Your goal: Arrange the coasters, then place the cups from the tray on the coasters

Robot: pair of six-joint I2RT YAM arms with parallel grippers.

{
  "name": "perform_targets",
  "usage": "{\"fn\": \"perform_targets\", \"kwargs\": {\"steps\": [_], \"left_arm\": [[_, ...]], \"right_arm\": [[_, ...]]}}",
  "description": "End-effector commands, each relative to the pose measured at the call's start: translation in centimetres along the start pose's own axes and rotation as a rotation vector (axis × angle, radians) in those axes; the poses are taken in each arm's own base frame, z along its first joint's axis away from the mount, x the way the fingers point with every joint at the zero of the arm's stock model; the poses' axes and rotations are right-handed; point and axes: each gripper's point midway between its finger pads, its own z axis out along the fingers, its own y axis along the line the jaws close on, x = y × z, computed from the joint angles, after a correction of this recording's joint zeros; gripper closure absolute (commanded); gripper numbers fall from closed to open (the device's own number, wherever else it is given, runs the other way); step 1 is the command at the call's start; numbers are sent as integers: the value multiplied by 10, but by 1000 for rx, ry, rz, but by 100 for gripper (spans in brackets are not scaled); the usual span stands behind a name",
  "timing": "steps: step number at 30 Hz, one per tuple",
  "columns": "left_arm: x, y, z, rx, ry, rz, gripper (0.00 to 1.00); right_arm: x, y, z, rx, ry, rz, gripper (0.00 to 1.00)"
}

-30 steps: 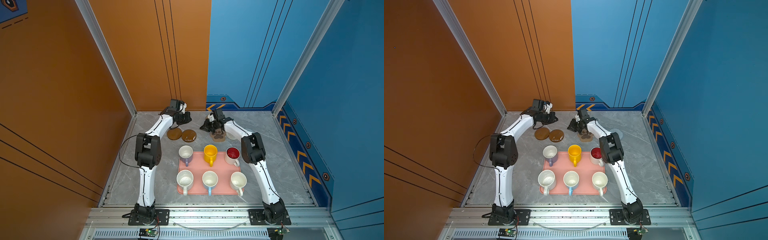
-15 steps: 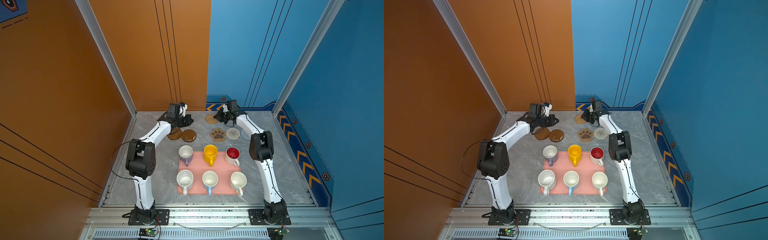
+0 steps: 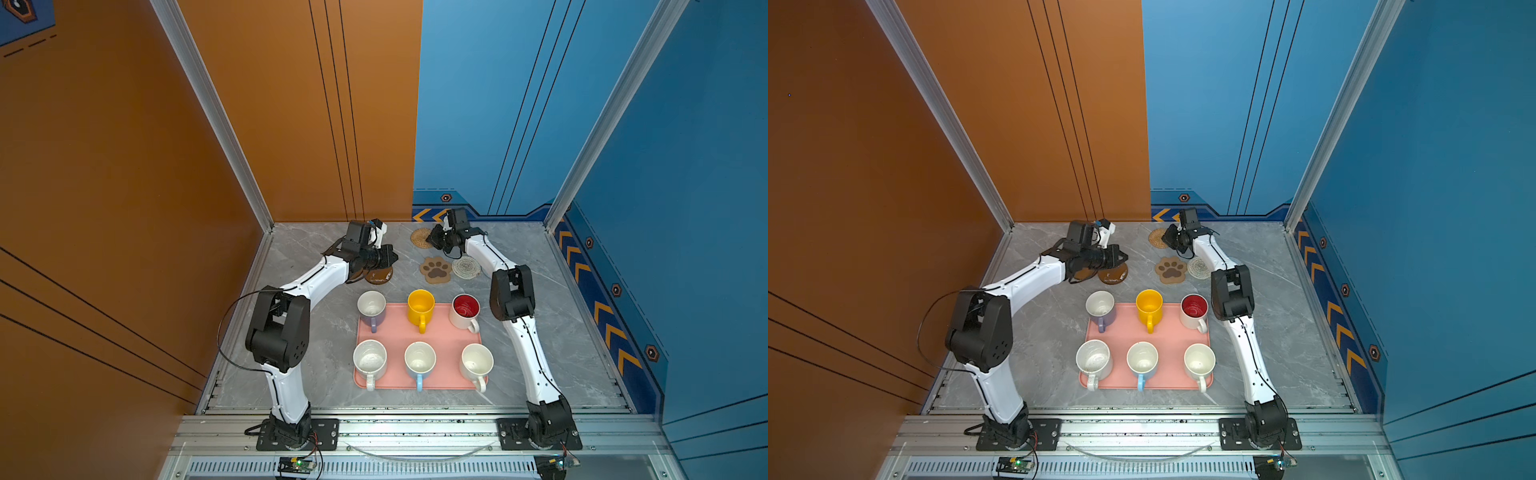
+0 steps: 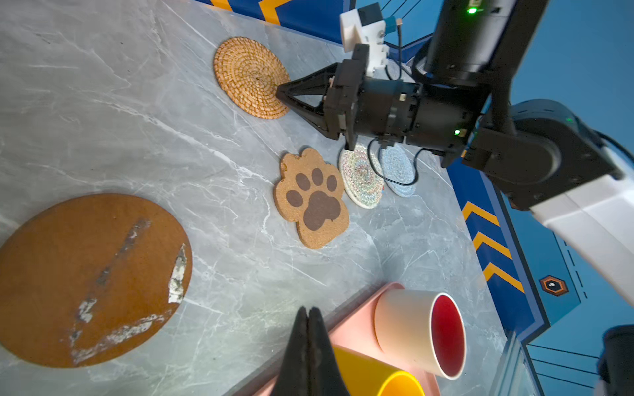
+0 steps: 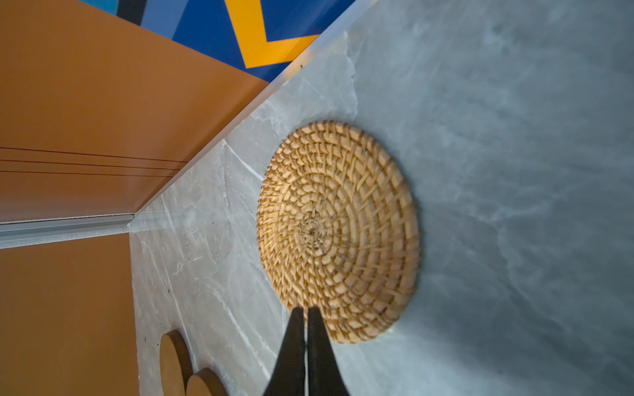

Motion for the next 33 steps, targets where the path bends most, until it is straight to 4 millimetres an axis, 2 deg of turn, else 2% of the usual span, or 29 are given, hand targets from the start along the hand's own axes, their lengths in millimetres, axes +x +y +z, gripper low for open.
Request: {"fn": "perform_targets", "kwargs": {"steps": [1,5,18,25,33], "left_arm": [[-2,-15,-13,42,-16,11,100],[-1,-18,-19,45,-23,12,100],[8,-18,-26,38,-18,0,100],[13,-21,-24,49,-12,-6,100],[16,-20,-24,49,-10,-8,100]], "right_arm": [[-17,-3,0,-10,-48,23,99],[-20,-11,3,-6,-50,33,98],[-19,-13,17,-49,-45,54,95],[3,-16,28,-45,19,63,93],[43,-19,30,5,148,35,90]]}}
